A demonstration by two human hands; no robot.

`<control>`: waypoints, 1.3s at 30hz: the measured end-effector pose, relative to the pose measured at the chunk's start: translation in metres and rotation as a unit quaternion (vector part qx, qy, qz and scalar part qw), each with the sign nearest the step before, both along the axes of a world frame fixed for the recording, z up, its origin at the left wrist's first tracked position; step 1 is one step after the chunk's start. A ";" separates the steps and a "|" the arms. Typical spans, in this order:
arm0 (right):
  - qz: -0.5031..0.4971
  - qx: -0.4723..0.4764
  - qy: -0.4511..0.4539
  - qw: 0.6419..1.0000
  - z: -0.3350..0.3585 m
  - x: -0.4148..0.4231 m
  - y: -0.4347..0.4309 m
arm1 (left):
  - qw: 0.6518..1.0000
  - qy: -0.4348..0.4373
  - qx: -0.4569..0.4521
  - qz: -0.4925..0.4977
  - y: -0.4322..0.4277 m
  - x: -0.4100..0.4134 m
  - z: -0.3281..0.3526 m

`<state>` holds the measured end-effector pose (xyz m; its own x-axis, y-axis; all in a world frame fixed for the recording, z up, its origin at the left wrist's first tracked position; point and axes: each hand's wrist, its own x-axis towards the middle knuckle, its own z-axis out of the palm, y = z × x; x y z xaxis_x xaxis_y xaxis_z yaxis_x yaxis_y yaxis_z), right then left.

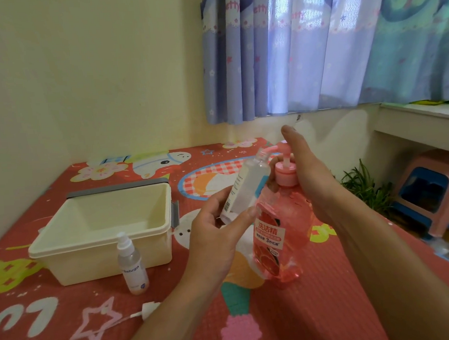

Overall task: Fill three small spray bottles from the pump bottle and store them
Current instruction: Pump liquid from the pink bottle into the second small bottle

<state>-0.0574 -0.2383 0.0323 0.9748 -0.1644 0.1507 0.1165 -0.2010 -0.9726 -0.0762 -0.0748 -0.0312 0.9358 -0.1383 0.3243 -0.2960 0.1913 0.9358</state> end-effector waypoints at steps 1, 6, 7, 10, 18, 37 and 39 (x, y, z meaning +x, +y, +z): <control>0.000 -0.003 0.001 1.000 0.000 0.000 0.000 | 1.000 -0.001 0.005 0.001 -0.001 0.000 0.000; 0.000 0.000 0.011 1.000 -0.001 -0.001 0.000 | 0.999 0.000 0.037 0.020 -0.004 0.001 -0.003; -0.002 0.008 0.016 1.000 -0.001 -0.001 -0.001 | 0.999 0.002 0.041 0.020 -0.005 0.001 -0.004; -0.003 0.027 0.016 1.000 -0.001 -0.002 0.000 | 0.999 0.009 0.050 0.015 -0.009 0.001 -0.006; 0.002 0.016 0.006 1.000 -0.003 0.001 -0.004 | 0.996 0.007 0.079 0.039 -0.011 -0.001 -0.003; 0.026 0.039 -0.004 0.999 0.000 -0.004 -0.002 | 0.984 0.004 0.165 0.069 0.024 0.002 -0.018; 0.020 0.042 -0.005 0.999 0.001 -0.004 -0.001 | 0.979 0.005 0.189 0.075 0.033 0.005 -0.022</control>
<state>-0.0612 -0.2393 0.0329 0.9794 -0.1369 0.1486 0.1335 -0.1137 -0.9845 -0.0716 -0.0420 -0.0537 0.9575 -0.1078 0.2675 -0.2851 -0.2139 0.9343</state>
